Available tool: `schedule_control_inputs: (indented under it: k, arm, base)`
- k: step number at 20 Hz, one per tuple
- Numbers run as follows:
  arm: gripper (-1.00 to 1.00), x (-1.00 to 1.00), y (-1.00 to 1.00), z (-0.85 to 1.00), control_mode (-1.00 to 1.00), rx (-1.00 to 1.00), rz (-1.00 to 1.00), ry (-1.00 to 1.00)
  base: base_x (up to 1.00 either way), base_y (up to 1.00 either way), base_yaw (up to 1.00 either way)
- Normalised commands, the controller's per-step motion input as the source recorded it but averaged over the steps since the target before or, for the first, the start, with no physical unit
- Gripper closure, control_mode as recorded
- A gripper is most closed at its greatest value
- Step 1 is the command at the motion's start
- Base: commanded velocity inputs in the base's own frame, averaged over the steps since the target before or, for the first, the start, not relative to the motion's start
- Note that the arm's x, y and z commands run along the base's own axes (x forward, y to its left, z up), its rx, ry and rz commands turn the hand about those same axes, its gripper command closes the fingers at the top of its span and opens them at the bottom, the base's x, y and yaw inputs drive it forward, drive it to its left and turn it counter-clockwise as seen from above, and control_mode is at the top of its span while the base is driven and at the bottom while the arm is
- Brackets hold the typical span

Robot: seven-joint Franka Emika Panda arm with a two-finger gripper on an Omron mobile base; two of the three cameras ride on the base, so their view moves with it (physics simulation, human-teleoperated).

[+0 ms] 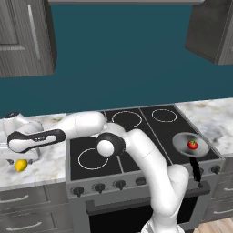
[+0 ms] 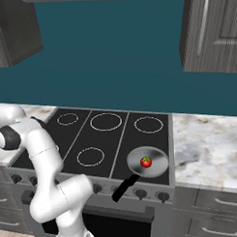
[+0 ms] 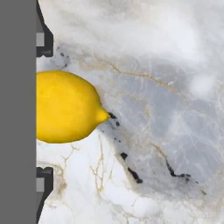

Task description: Put the lemon and tomato in the pan. Then turn on the front right burner and set the heat to medium.

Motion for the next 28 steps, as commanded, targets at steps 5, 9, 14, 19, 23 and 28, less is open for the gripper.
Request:
schedule_control_inputs:
  k: [5,9,14,19,23,28]
  arm:
    - [-1.0,0.11,0.0,0.0,-1.0,0.0,-0.01,0.0]
    - [-1.0,-0.06,0.04,0.0,-1.0,0.0,0.0,0.0]
    - [-1.0,-0.06,0.0,-0.21,-1.0,0.0,0.0,0.0]
    - [-1.0,0.0,0.0,-0.12,-1.0,0.0,0.0,0.0]
    - [1.0,0.0,0.0,0.0,-1.0,0.0,0.0,0.0]
    - [1.0,0.0,0.0,0.0,-1.0,0.0,0.0,0.0]
  base:
    - [0.0,0.0,0.0]
    - [0.0,0.0,0.0]
    - [0.0,0.0,0.0]
    - [0.0,0.0,0.0]
    - [0.0,0.0,0.0]
    - [0.0,0.0,0.0]
